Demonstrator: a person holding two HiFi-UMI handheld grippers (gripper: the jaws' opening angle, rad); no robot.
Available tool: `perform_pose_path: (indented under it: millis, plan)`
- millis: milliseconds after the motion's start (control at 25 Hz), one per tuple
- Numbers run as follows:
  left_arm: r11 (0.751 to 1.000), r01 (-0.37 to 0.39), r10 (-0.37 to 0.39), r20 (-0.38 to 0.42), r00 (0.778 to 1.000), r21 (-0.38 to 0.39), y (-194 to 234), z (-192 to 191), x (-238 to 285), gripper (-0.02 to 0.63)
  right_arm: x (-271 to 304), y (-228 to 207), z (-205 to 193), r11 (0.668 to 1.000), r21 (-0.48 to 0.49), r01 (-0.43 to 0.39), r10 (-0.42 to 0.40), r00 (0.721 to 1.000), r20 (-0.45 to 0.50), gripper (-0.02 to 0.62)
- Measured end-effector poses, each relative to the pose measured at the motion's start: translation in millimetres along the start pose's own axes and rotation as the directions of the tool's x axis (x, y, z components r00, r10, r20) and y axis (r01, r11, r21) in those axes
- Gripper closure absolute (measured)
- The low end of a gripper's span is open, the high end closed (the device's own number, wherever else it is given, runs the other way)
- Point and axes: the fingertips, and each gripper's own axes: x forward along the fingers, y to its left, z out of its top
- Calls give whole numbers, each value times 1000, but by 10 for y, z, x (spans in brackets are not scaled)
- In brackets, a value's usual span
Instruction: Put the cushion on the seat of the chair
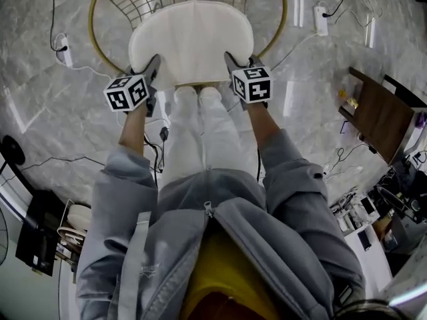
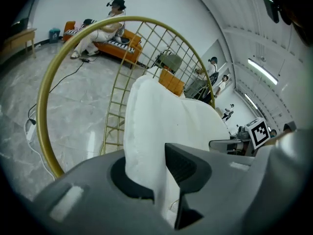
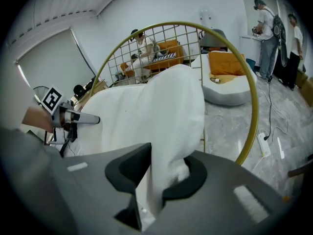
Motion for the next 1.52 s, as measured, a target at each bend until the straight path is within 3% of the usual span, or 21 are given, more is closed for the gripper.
perform_pose_path:
  millis: [160, 320, 520, 600, 680, 800, 880, 1160, 1280, 1360, 1520]
  plan:
    - [1000, -18, 18, -109, 994, 4, 135, -202, 131, 493, 157, -55, -117, 1000, 25, 9, -7, 997, -73, 505]
    - [999, -42, 44, -158, 986, 15, 207, -241, 207, 453, 260, -119, -137, 999, 26, 43, -40, 993, -109, 477]
    - [989, -77, 105, -223, 969, 129, 220, -211, 331, 327, 333, -280, -100, 991, 17, 132, -128, 983, -132, 430]
    - [983, -109, 144, -244, 959, 149, 274, -211, 386, 213, 352, -385, -82, 982, 8, 189, -186, 972, -146, 355]
    - [977, -152, 187, -263, 946, 146, 356, -237, 404, 118, 348, -473, -80, 969, -10, 247, -245, 955, -168, 203]
    - [957, -210, 261, -274, 926, 200, 445, -198, 322, 64, 260, -571, -57, 944, -49, 325, -329, 928, -175, 166]
    - [944, -229, 292, -280, 915, 237, 491, -198, 265, 40, 217, -602, -50, 940, -47, 338, -341, 925, -169, 164]
    - [911, -323, 367, -145, 919, 256, 460, 135, -37, 41, 36, -495, 47, 950, -13, 313, -312, 942, -126, 177]
    - [902, -350, 379, -74, 923, 254, 331, 299, -211, 48, -110, -355, 134, 960, 1, 280, -279, 956, -86, 229]
    - [918, -330, 342, -18, 940, 220, 142, 400, -328, 76, -255, -229, 189, 966, 4, 258, -257, 964, -62, 309]
    - [955, -229, 221, 62, 973, 189, -301, 501, -585, 448, -530, 118, 348, 980, -42, 195, -195, 981, -2, 444]
